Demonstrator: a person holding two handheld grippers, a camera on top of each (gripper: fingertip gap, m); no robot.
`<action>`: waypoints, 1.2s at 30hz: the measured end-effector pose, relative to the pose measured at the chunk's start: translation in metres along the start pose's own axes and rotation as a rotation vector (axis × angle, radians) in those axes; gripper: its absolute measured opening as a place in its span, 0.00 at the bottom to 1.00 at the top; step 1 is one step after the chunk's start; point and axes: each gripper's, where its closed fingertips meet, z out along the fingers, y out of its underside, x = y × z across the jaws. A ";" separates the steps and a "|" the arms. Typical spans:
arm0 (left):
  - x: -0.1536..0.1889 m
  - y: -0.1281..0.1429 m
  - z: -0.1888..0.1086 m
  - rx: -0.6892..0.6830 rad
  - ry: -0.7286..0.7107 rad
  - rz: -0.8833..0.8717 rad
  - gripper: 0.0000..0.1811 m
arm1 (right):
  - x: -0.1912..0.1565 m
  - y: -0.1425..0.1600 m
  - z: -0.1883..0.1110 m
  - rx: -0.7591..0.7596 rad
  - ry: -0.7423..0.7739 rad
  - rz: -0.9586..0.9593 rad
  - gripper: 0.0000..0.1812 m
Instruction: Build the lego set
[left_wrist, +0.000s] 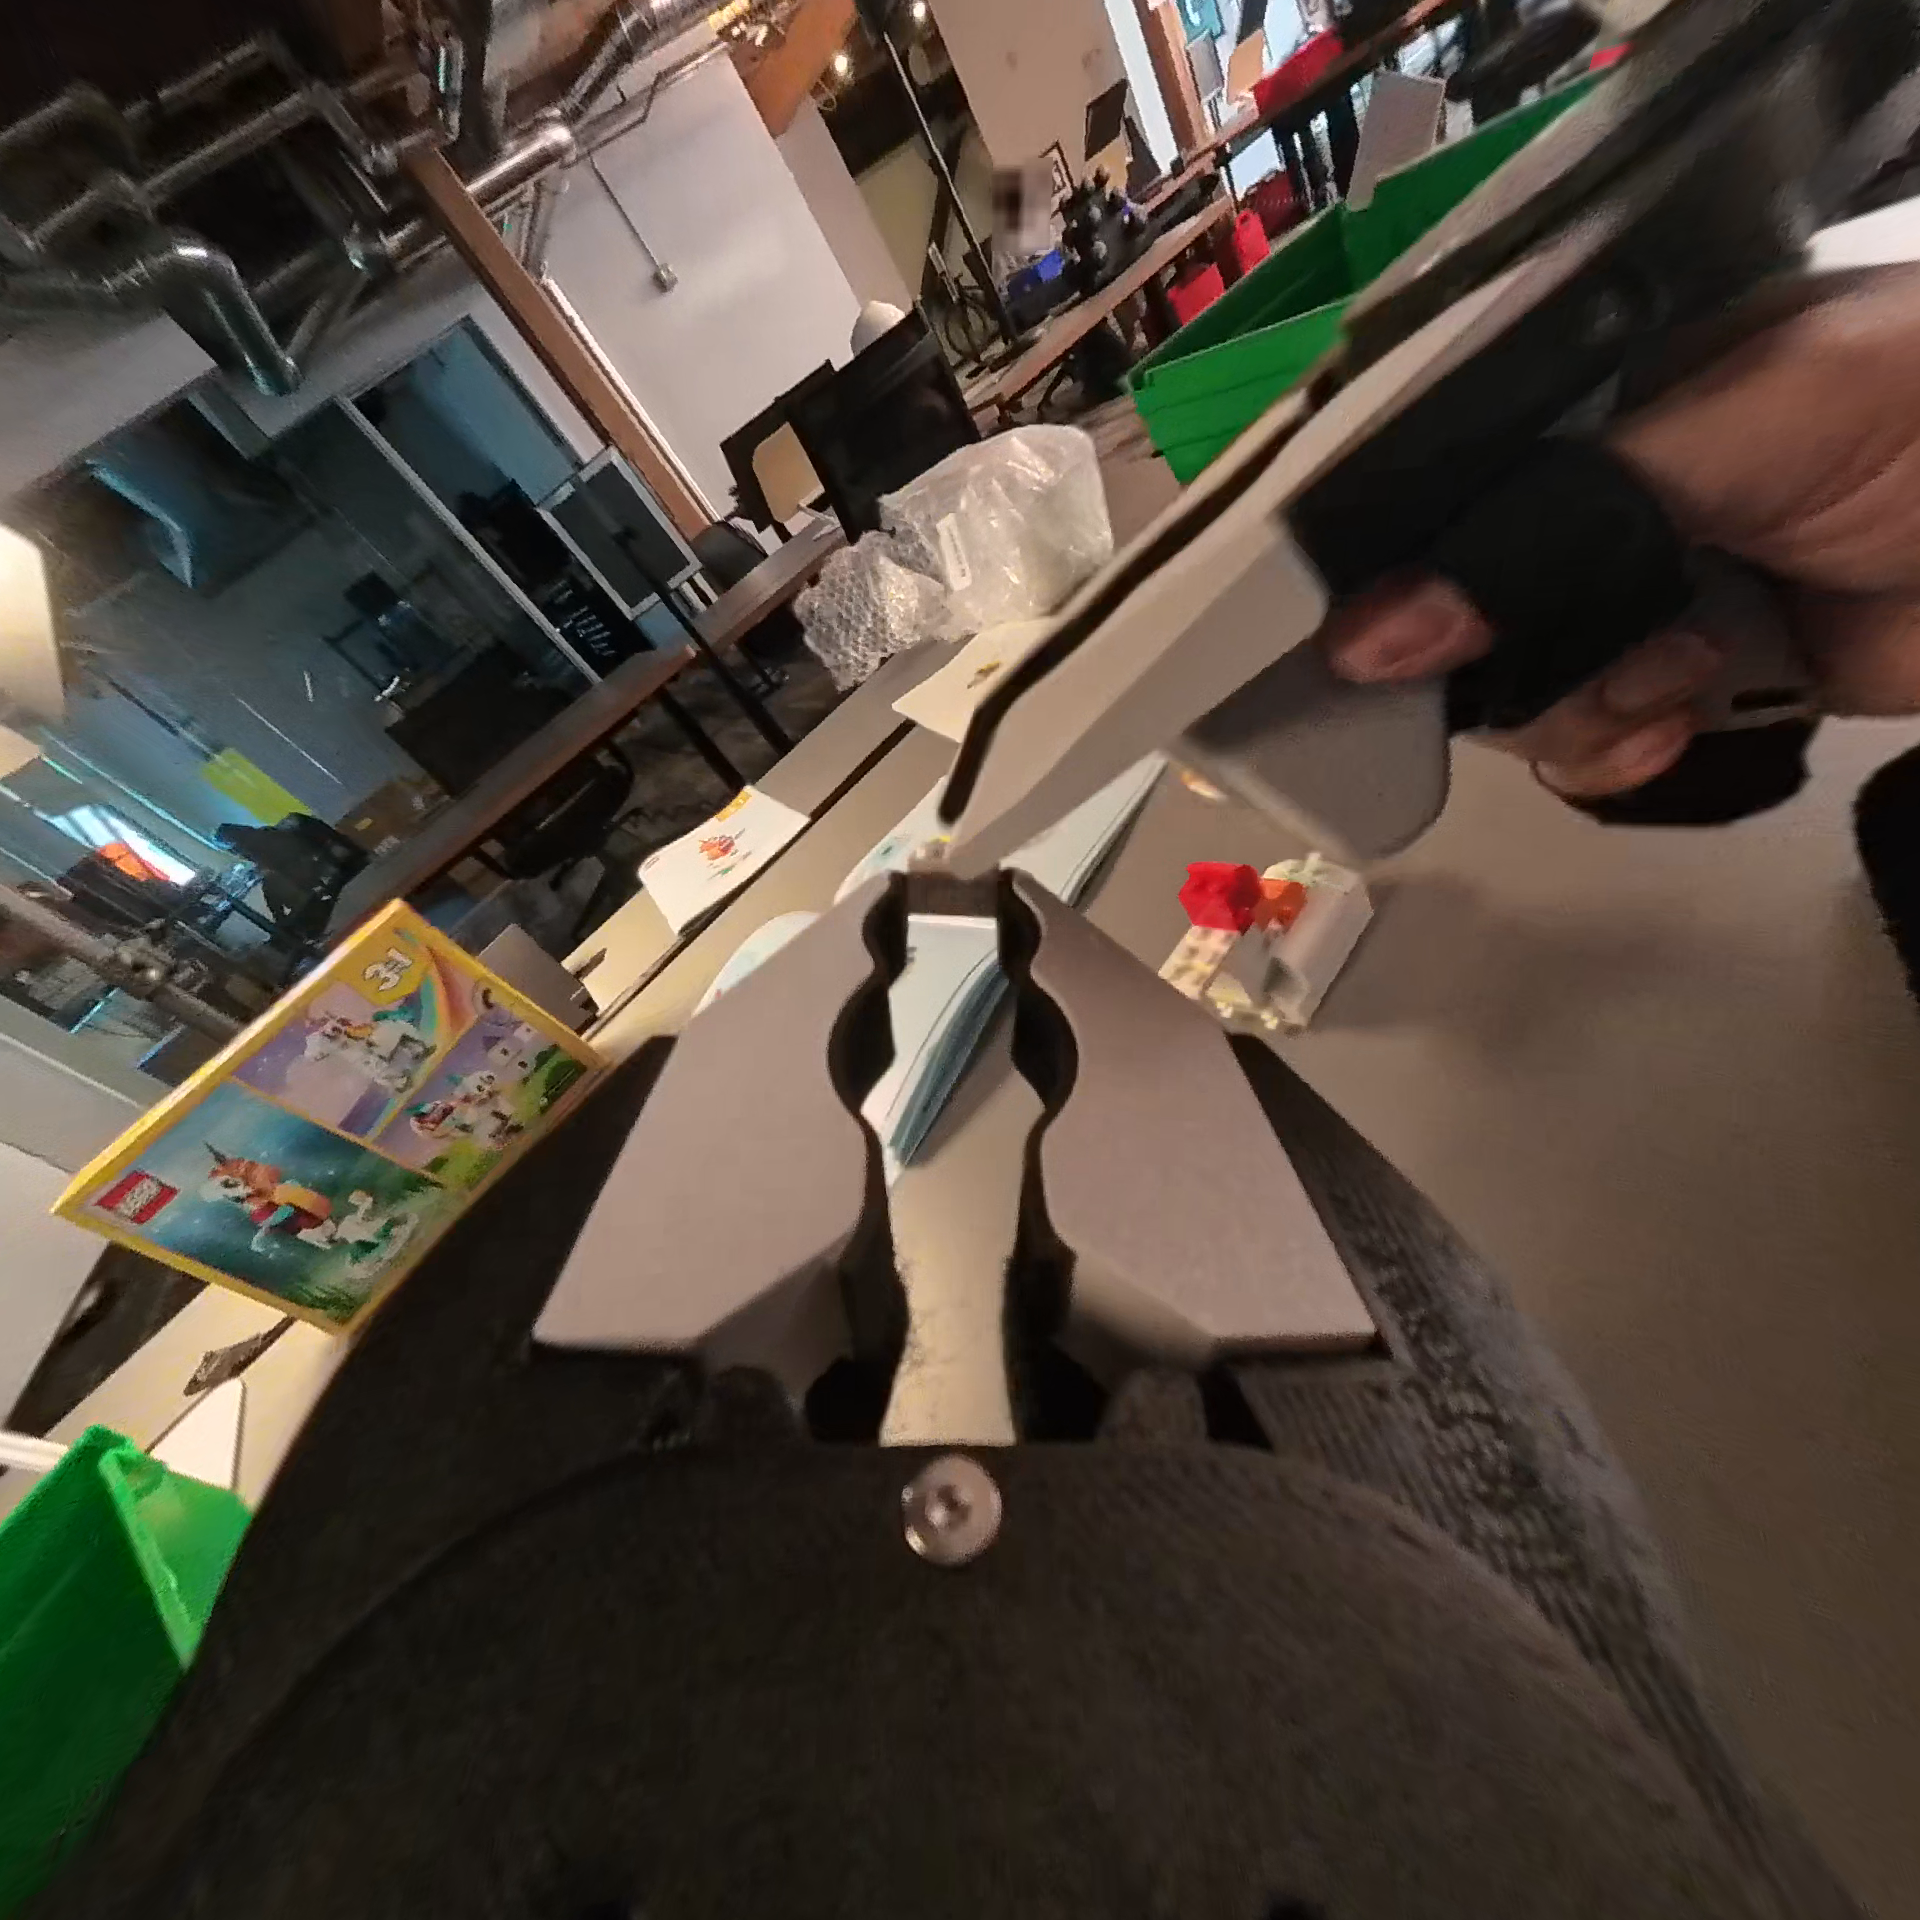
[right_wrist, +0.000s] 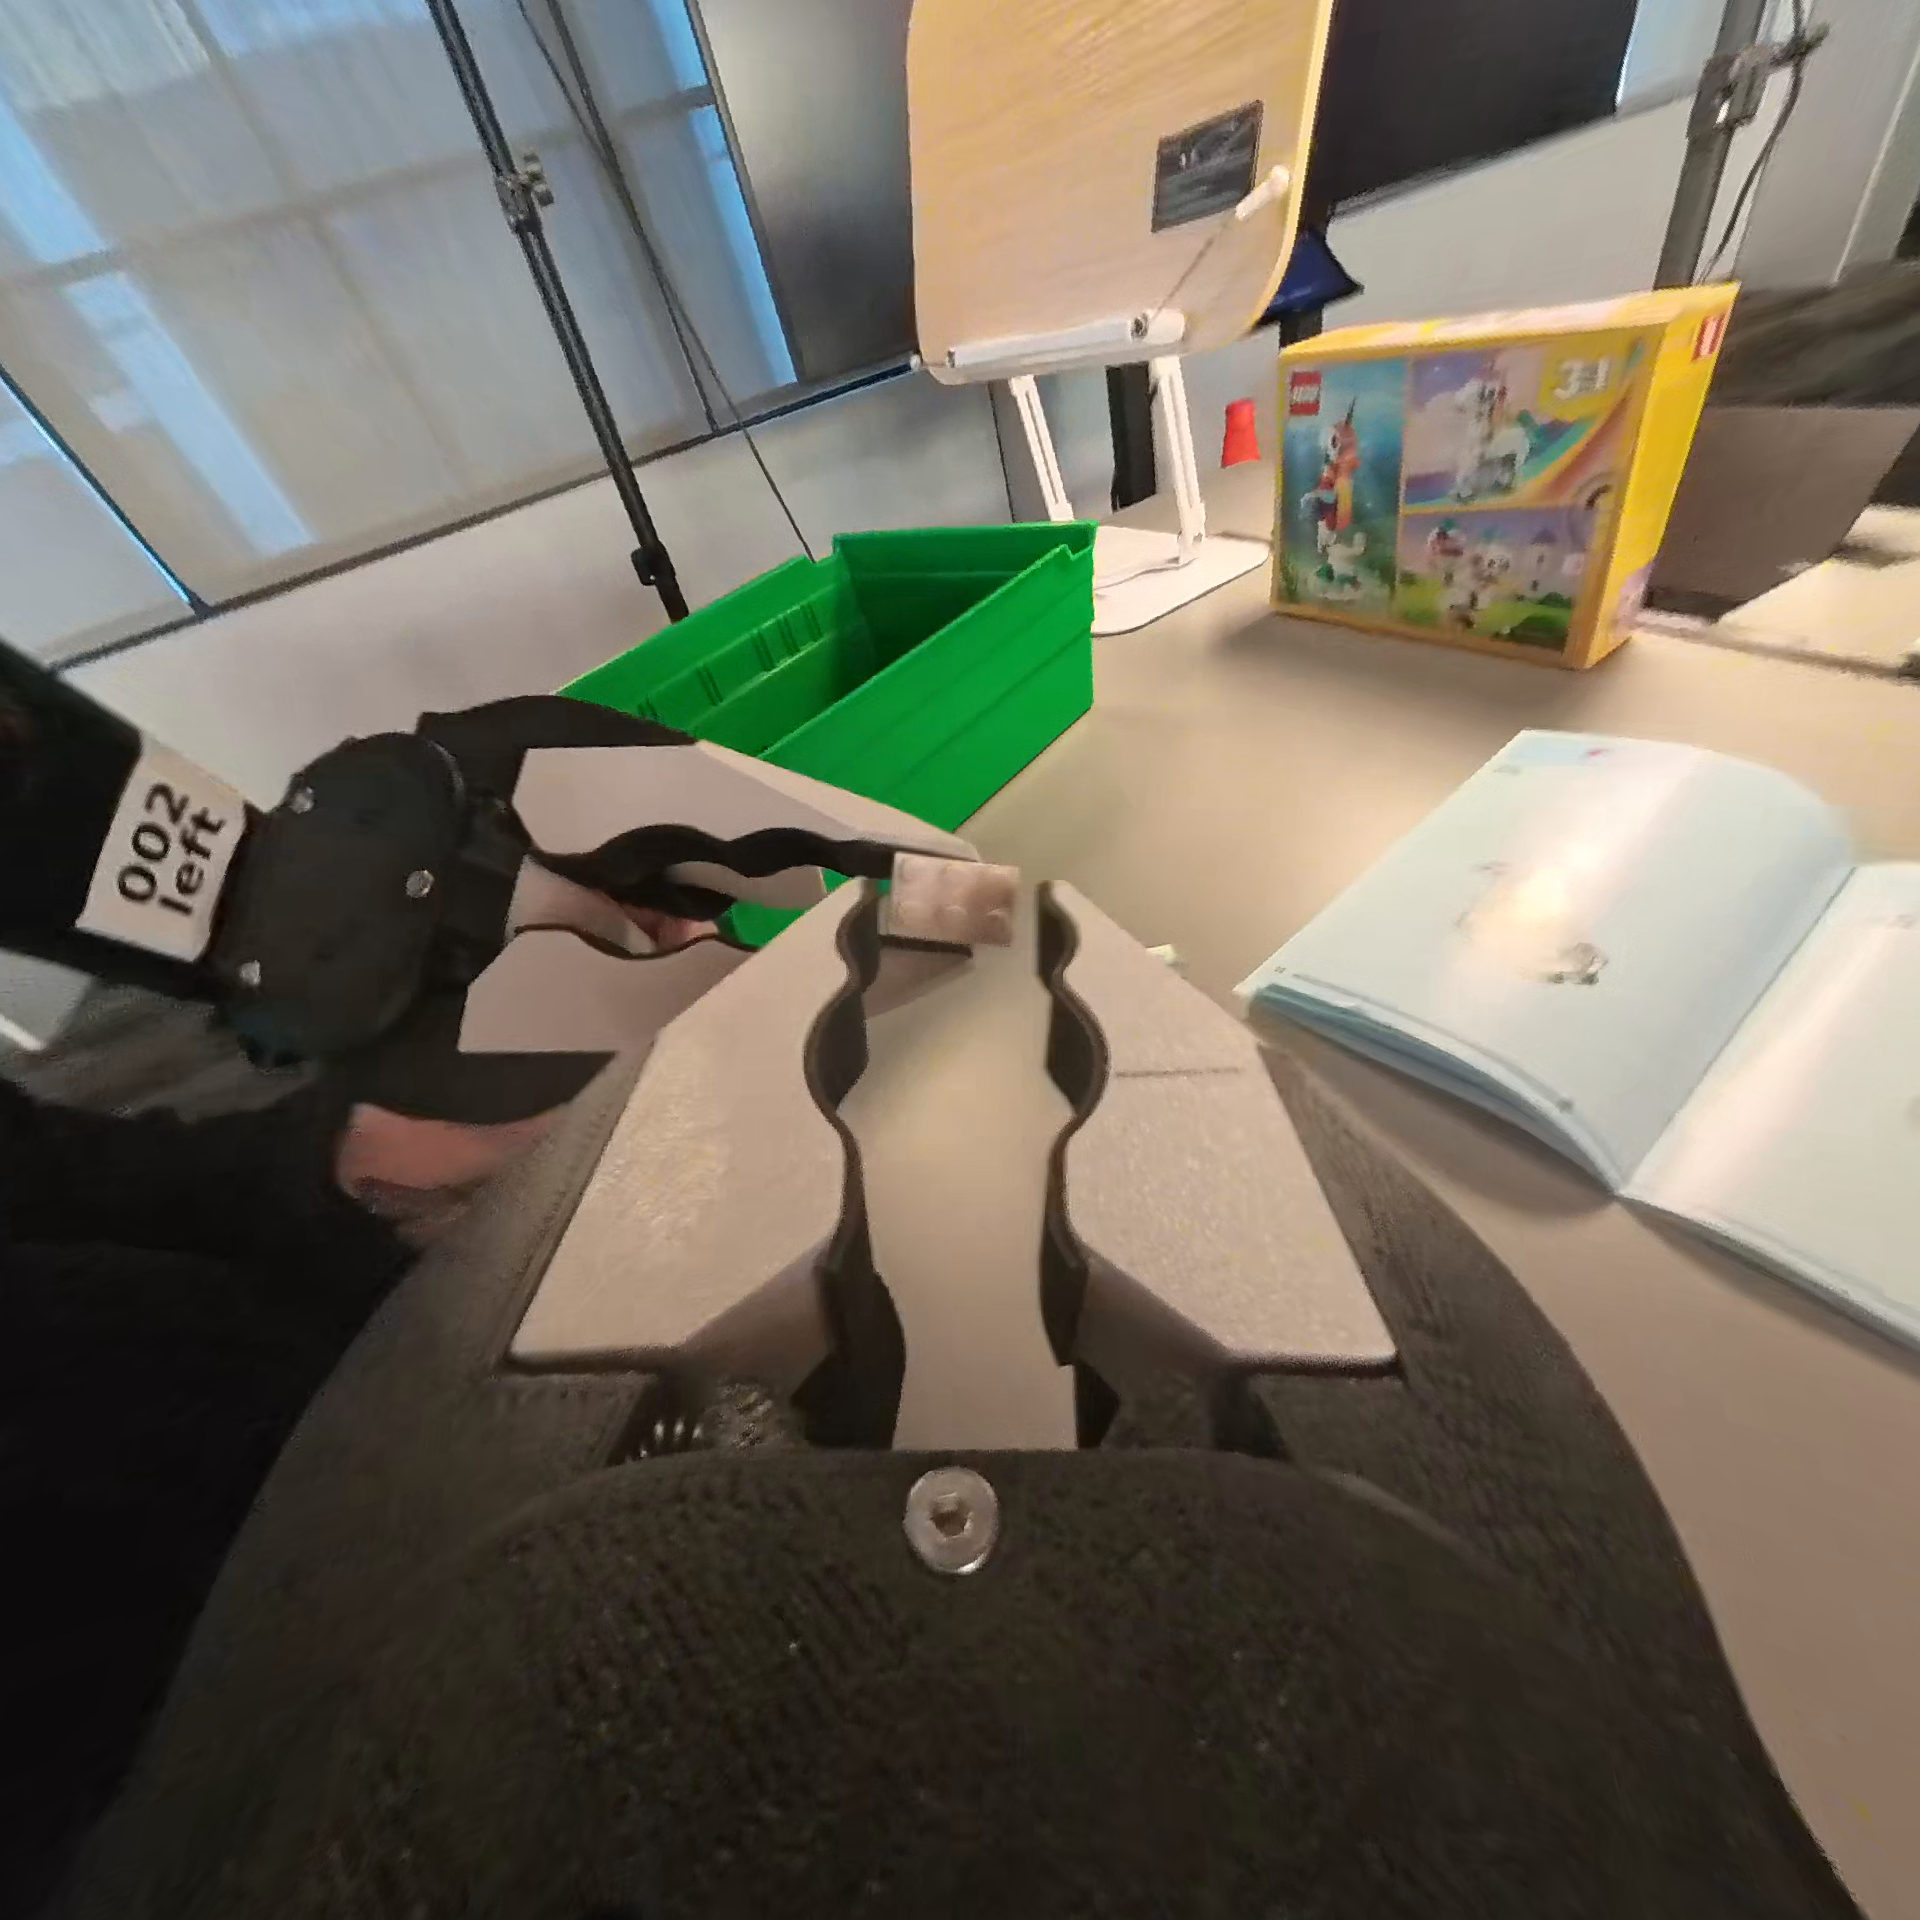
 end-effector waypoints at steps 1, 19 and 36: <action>-0.005 0.002 -0.002 0.007 -0.014 -0.013 0.08 | 0.008 -0.004 -0.004 -0.004 0.026 -0.047 0.19; -0.006 0.020 -0.018 0.195 0.129 -0.377 0.08 | 0.134 0.104 -0.022 -0.685 -0.161 -0.600 0.13; -0.016 0.034 -0.009 0.182 0.266 -0.696 0.08 | 0.094 0.117 0.014 -0.651 -0.623 -0.563 0.17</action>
